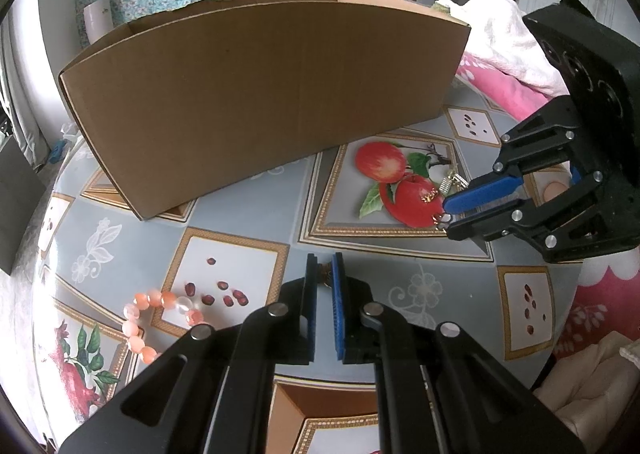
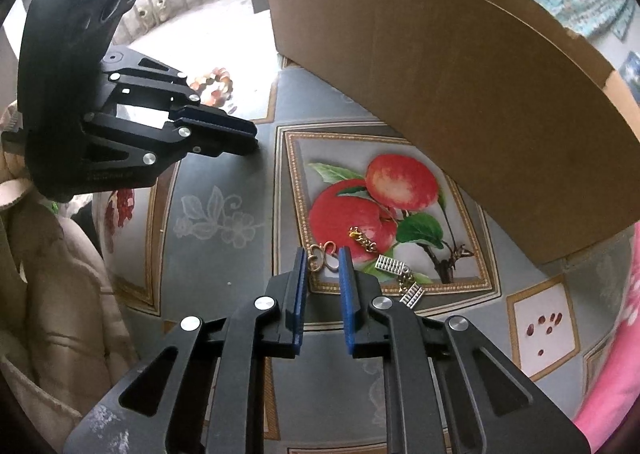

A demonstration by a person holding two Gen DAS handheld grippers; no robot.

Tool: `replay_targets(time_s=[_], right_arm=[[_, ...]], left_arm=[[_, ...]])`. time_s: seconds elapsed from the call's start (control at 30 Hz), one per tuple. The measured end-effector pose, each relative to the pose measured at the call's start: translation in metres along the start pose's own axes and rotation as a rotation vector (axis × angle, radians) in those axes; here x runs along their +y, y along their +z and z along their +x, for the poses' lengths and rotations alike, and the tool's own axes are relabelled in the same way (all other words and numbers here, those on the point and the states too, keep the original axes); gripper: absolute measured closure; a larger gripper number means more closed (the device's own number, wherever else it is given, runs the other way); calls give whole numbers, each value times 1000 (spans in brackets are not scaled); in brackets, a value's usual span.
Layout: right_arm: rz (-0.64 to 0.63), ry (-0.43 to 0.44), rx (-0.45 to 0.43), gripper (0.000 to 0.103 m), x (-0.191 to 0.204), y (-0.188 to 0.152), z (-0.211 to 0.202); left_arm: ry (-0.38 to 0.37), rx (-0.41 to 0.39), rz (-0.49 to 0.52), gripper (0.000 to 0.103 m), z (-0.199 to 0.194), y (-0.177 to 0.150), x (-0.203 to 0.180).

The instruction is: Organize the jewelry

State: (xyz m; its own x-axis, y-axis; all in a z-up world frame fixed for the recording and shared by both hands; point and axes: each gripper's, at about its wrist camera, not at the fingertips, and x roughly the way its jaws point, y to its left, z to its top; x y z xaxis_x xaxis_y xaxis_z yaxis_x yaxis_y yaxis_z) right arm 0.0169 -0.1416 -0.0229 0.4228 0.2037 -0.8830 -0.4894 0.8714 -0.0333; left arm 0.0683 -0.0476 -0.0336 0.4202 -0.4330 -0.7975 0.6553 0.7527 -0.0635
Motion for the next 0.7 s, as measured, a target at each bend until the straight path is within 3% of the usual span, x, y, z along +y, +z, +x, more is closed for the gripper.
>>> replay_targets(time_s=[0.33, 0.7], right_arm=[[48, -20, -49, 90, 1, -6, -21], [97, -37, -267, 90, -2, 15, -99]], left_arm=[[-11, -35, 4, 97, -11, 1, 1], [-27, -165, 11, 97, -69, 24, 4]])
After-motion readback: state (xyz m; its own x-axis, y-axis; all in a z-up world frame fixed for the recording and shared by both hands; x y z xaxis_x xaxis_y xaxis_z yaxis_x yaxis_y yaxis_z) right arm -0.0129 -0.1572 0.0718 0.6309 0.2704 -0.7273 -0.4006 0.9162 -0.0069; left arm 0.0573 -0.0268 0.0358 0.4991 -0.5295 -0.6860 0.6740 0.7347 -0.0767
